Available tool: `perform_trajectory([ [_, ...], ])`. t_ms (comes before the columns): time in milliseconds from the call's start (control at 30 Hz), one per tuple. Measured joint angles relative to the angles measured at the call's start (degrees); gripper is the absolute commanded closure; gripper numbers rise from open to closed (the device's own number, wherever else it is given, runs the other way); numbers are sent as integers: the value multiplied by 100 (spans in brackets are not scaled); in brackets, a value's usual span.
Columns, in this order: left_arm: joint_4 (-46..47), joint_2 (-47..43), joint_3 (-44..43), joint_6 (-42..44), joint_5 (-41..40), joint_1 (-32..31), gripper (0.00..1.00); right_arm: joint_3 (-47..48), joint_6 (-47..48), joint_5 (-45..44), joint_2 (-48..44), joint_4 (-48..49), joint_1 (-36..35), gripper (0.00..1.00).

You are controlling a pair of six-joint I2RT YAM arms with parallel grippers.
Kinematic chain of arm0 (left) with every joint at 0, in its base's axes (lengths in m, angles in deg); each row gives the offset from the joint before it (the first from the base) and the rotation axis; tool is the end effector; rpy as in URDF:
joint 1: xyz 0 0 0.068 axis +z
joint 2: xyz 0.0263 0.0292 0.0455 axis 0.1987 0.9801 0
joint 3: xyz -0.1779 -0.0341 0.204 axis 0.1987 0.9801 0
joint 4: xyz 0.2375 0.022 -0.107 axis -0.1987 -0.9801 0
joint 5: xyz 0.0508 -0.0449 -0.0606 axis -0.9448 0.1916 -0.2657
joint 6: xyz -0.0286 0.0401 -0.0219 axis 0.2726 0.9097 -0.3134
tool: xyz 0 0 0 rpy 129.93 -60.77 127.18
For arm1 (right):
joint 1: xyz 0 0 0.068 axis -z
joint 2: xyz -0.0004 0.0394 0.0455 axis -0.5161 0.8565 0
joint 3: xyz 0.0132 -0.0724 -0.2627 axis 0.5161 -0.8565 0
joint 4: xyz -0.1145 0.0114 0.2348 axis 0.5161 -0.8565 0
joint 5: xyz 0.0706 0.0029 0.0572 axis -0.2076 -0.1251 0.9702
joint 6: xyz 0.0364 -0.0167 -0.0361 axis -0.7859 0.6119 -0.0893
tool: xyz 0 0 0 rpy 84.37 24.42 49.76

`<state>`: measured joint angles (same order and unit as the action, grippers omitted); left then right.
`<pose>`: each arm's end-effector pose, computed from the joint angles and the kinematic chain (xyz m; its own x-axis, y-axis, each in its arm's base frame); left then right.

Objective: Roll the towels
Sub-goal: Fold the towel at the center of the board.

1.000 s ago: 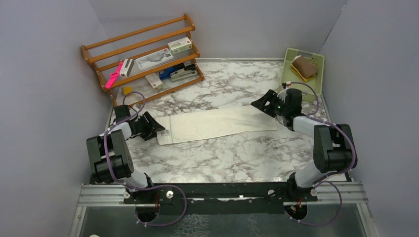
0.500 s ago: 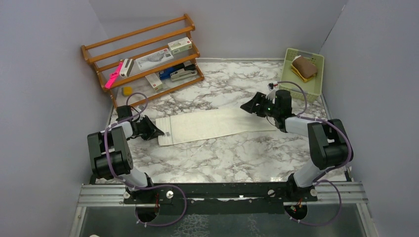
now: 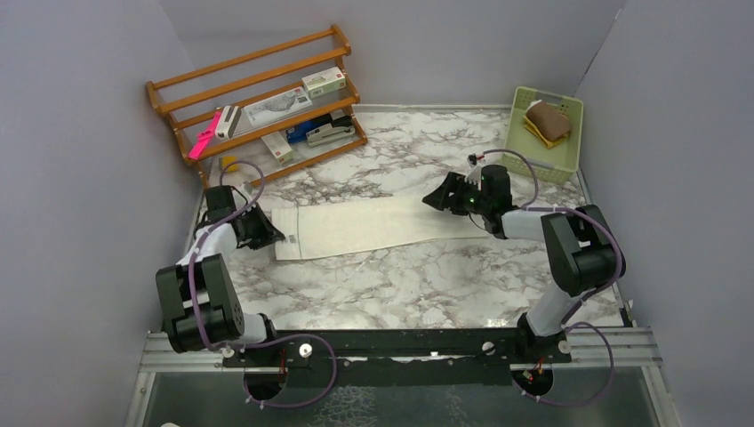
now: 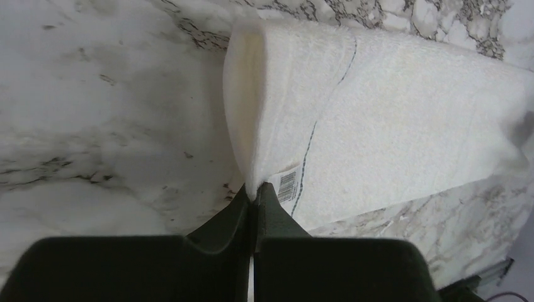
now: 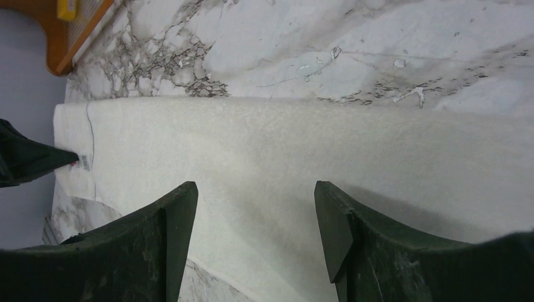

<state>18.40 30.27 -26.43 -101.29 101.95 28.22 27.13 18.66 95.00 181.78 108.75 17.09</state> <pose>0.2456 0.0548 0.1615 -0.7872 -0.5178 -0.3348 -0.2614 0.7720 -0.5794 0.3143 0.0948 0.1467 -0.7511 0.3248 -0.5748 -0.2020 0.7159 0.6684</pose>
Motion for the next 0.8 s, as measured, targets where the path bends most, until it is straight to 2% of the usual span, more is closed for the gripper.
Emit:
perform_trajectory([
  [200, -269, -675, -227, 271, -1005, 7, 100, 160, 59, -101, 90, -70, -42, 31],
  [333, -376, -837, -271, 367, -1344, 15, 100, 164, 92, -175, 90, -173, -72, 31],
  [567, -533, -1095, -275, 205, -1252, -83, 100, 166, 96, -295, -81, -503, -72, 29],
  [800, -839, -1128, -614, -20, -1193, -986, 100, 256, 37, -271, -433, -868, -70, 29],
])
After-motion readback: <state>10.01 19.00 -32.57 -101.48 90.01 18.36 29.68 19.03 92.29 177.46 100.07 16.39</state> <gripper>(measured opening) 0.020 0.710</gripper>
